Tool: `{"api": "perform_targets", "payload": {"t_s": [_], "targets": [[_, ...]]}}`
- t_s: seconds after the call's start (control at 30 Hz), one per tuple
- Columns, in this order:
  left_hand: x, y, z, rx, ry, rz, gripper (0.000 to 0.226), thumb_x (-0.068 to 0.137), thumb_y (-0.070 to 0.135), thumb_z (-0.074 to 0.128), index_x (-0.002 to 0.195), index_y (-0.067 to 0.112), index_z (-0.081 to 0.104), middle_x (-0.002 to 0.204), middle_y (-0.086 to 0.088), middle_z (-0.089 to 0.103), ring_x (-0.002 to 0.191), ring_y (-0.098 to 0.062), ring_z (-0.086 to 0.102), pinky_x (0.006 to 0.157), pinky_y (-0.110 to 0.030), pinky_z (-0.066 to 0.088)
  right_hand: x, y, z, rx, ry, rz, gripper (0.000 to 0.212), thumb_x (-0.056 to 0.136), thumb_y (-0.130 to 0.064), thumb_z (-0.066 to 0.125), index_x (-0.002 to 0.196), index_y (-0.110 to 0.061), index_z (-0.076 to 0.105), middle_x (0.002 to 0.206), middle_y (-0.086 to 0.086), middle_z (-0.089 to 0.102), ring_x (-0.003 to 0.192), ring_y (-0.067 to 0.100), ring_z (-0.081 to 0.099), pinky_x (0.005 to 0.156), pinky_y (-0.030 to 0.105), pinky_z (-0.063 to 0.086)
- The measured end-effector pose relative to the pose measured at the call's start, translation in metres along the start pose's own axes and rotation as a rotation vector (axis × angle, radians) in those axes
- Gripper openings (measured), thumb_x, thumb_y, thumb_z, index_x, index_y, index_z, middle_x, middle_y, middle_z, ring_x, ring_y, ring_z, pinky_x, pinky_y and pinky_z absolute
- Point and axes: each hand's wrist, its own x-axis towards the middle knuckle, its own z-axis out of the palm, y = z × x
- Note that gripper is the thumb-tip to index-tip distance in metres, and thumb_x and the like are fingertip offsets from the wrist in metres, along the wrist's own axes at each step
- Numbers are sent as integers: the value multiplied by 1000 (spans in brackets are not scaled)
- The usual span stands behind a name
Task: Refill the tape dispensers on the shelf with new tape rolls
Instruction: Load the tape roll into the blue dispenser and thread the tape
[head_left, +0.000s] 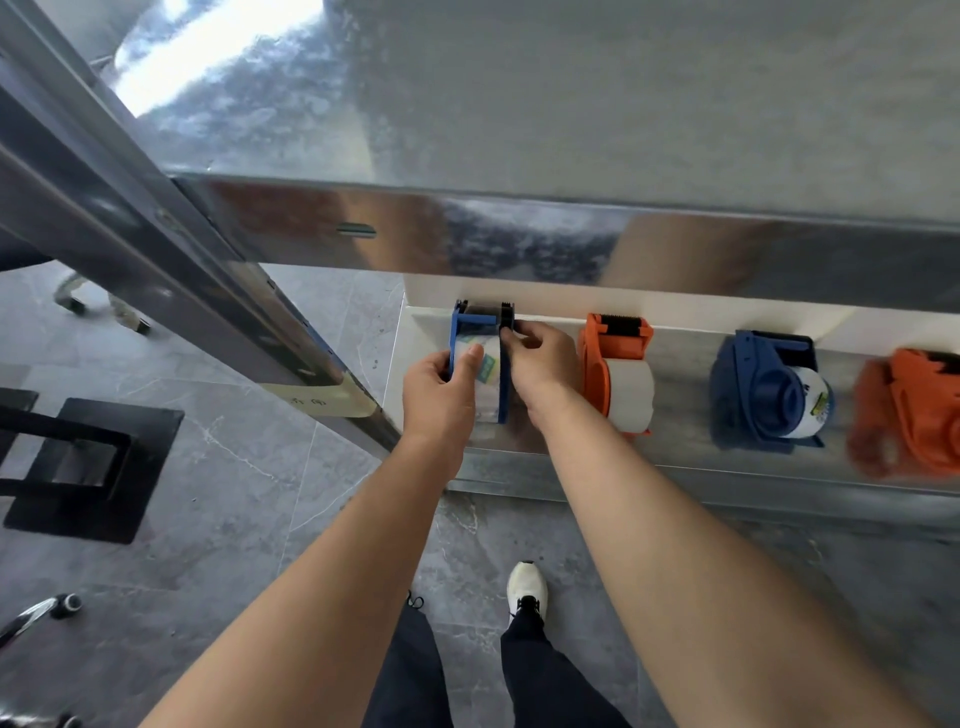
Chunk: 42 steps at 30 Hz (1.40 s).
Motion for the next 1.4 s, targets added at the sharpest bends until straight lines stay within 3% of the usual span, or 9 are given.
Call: {"api": "perform_targets", "payload": {"t_s": [0.13, 0.4, 0.6, 0.7, 0.83, 0.9, 1.1, 1.3, 1.4], "targets": [[1, 3, 3, 48, 9, 13, 33, 105, 37, 64, 98, 6, 74, 79, -6, 69, 69, -16, 60, 64, -33, 51, -2, -4, -6, -42, 59, -53, 29, 104, -35, 58, 124, -20, 71, 118, -3, 72, 102, 12, 62, 85, 27, 48], [0, 10, 5, 176, 35, 2, 34, 107, 41, 60, 94, 10, 65, 66, 4, 48, 57, -12, 41, 54, -28, 37, -12, -16, -13, 36, 54, -54, 41, 108, -45, 38, 115, -18, 68, 110, 5, 71, 103, 23, 65, 94, 42, 53], [-6, 24, 2, 153, 62, -34, 58, 104, 50, 61, 144, 10, 55, 127, -3, 65, 114, -19, 59, 100, -38, 49, -20, -25, -27, 26, -15, -91, 41, 110, -45, 35, 121, -20, 65, 107, -6, 62, 100, 13, 57, 87, 31, 41], [-12, 33, 1, 107, 79, 5, 66, 102, 52, 64, 155, 17, 47, 140, -5, 61, 122, -21, 59, 104, -39, 50, -26, -31, -35, 14, -33, -130, 37, 110, -44, 36, 110, -21, 65, 96, -8, 61, 94, 13, 58, 84, 31, 41], [-26, 46, 1, 51, 94, 100, 66, 93, 58, 67, 147, 21, 55, 135, -3, 65, 121, -23, 66, 94, -37, 59, -36, -38, -47, -5, -70, -193, 41, 110, -43, 37, 115, -16, 67, 97, -6, 61, 86, 8, 54, 82, 30, 40], [-35, 50, 1, 51, 102, 170, 51, 101, 48, 66, 144, 20, 59, 131, -2, 66, 119, -19, 65, 87, -27, 55, -41, -40, -52, -2, -88, -227, 42, 110, -43, 37, 114, -15, 67, 101, -3, 65, 93, 14, 59, 84, 32, 44], [-65, 55, 4, 58, 37, 206, 20, 106, 38, 61, 122, 27, 67, 110, 5, 70, 108, -16, 67, 83, -27, 51, -63, -43, -70, 19, -95, -258, 39, 108, -49, 37, 103, -20, 64, 91, -5, 64, 90, 17, 62, 85, 38, 51], [-79, 59, 5, 45, -41, 153, 13, 105, 42, 61, 110, 33, 69, 111, 5, 72, 113, -20, 69, 102, -39, 55, -91, -43, -94, 104, -56, -227, 50, 103, -59, 36, 121, -23, 65, 119, -2, 67, 112, 21, 64, 99, 51, 56], [-89, 54, 10, 13, -100, 119, 15, 107, 40, 59, 103, 32, 70, 105, 3, 71, 102, -20, 66, 79, -31, 58, -100, -36, -112, 99, 1, -216, 49, 99, -63, 37, 113, -28, 67, 111, -4, 69, 106, 19, 66, 98, 51, 56]]}}
